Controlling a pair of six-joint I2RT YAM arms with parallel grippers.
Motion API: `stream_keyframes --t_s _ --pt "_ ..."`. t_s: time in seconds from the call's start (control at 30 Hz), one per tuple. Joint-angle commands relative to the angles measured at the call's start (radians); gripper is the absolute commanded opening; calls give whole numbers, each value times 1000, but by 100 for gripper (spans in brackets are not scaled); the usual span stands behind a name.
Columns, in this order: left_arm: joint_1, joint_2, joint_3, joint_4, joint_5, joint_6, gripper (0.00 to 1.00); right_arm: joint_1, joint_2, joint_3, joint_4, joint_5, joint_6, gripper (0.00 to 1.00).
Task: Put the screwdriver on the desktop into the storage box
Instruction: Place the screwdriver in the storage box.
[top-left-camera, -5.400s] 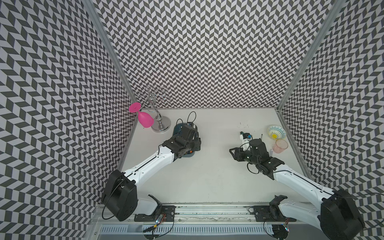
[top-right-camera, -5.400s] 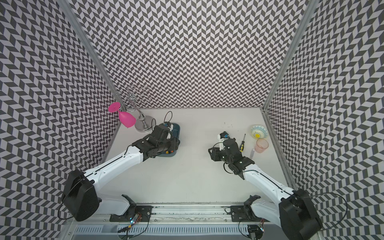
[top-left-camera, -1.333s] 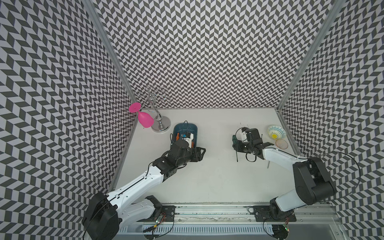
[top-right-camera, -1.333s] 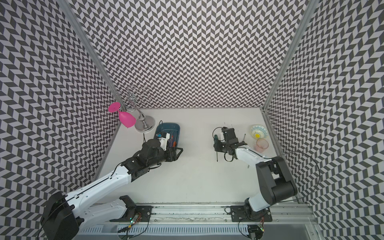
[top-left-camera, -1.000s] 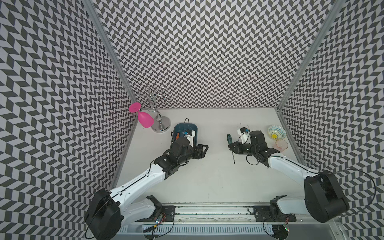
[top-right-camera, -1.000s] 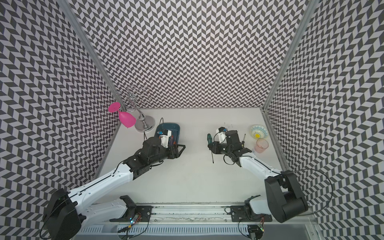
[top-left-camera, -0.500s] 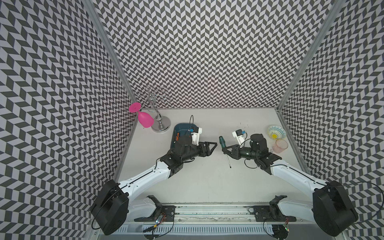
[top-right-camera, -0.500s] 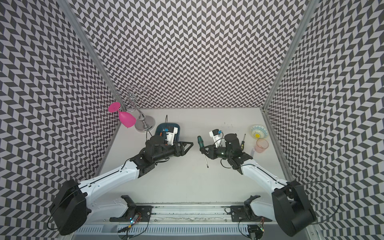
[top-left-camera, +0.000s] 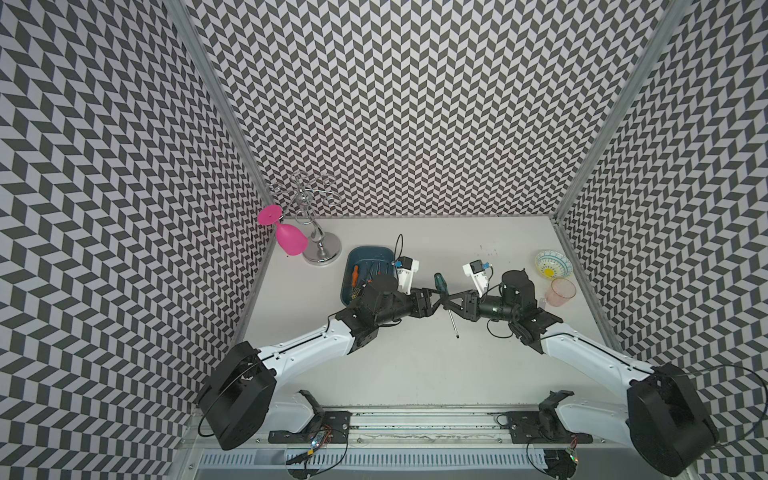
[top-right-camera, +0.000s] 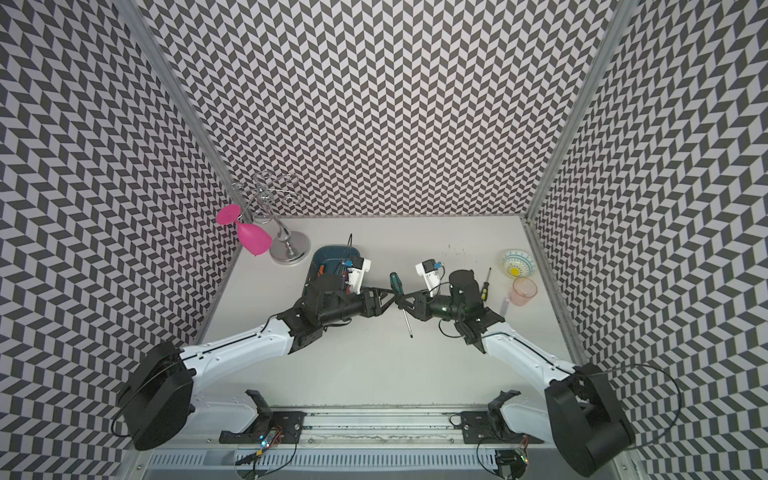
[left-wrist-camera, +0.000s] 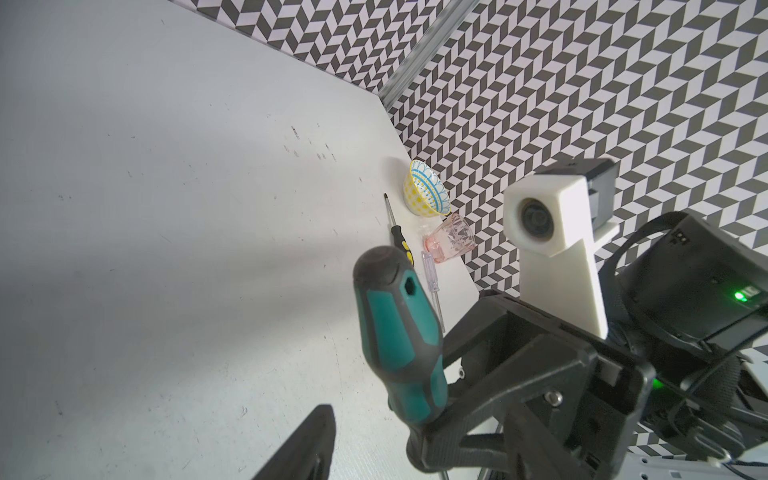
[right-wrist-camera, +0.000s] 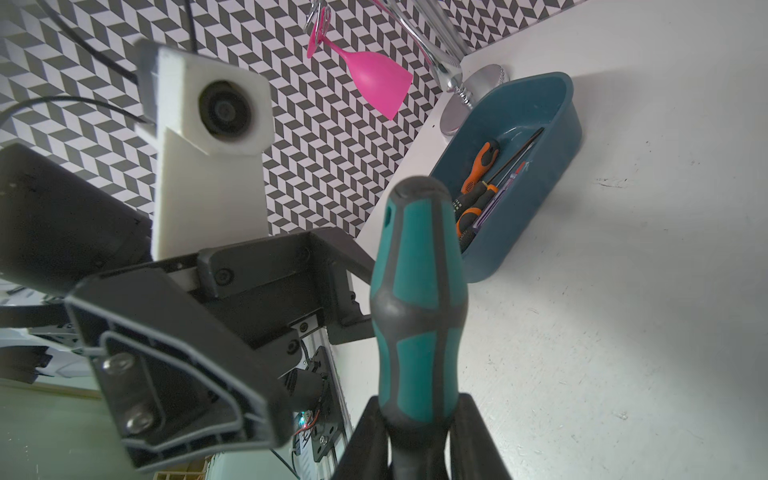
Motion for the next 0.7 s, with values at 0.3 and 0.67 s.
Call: stream_keyframes --t_s 0.3,0.67 --pt "-15 56 43 82 27 -25 47 22 -47 -24 95 -19 15 5" --pt "-27 68 55 71 14 -15 19 25 -33 -31 109 -16 20 11"
